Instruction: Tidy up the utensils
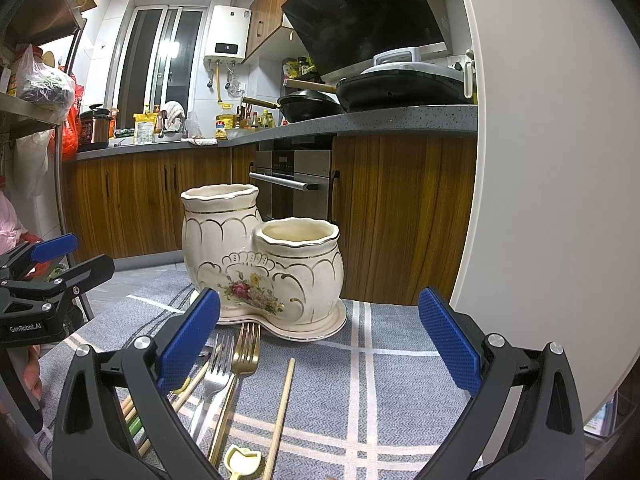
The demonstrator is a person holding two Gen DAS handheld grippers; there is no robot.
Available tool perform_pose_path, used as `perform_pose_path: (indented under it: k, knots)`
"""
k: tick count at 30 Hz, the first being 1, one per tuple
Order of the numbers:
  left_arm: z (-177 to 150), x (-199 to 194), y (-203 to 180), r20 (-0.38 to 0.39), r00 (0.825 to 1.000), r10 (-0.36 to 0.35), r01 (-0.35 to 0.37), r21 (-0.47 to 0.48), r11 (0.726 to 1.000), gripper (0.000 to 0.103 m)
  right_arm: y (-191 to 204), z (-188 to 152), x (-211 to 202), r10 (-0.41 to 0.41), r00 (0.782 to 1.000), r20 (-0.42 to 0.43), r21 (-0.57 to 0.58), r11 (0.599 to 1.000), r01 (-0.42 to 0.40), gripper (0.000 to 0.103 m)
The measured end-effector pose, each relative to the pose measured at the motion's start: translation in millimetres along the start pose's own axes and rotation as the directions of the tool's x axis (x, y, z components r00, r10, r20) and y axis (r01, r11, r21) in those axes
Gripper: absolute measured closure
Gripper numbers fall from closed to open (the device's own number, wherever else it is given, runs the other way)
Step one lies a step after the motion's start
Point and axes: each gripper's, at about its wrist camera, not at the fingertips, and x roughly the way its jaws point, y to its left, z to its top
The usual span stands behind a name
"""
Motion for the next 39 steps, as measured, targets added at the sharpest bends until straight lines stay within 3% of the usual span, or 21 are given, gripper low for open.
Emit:
perform_pose_path:
  k: [19, 25, 31, 33, 35, 39]
  knots:
    - [-3.7, -0.1, -2.0, -0.002, 1.000, -0.010, 0.010, -0.001, 1.000, 0.005, -1.3, 0.5, 0.0, 0.000, 1.000, -0.002, 0.005, 1.000, 0.000, 0.005]
    - [-3.2, 3.5, -5.4, 0.001, 1.000, -0.015, 0.015, 0.048, 0.999, 0.005, -9.4, -4.0, -4.1, -0.032, 0.999, -0.001, 0.047, 0.998, 0.032, 0.005]
    - [-0.5, 6.2, -5.6, -0.047, 0.999, 0.014, -0.009, 0.103, 0.995, 0.005, -7.9, -5.3, 0.0, -0.015, 1.000, -0.005, 0.043, 0.999, 0.015, 0.005]
    - [-0.7, 6.9, -0.8, -0.058, 0.998, 0.038, -0.032, 0.103, 0.994, 0.005, -9.2, -3.8, -1.4, -0.041, 0.999, -0.005, 0.046, 0.998, 0.042, 0.005]
    - [-1.2, 8.8, 3.0, -0.083, 0.996, 0.022, -0.014, 0.097, 0.995, 0.005, -10.6, -3.2, -3.5, -0.073, 0.997, -0.003, 0.044, 0.996, 0.073, 0.005]
    - [-4.8, 13.1, 5.1, -0.143, 0.990, 0.017, -0.002, 0.104, 0.995, 0.005, -11.0, 1.3, 0.2, -0.038, 0.997, -0.061, -0.003, 0.999, 0.038, 0.005]
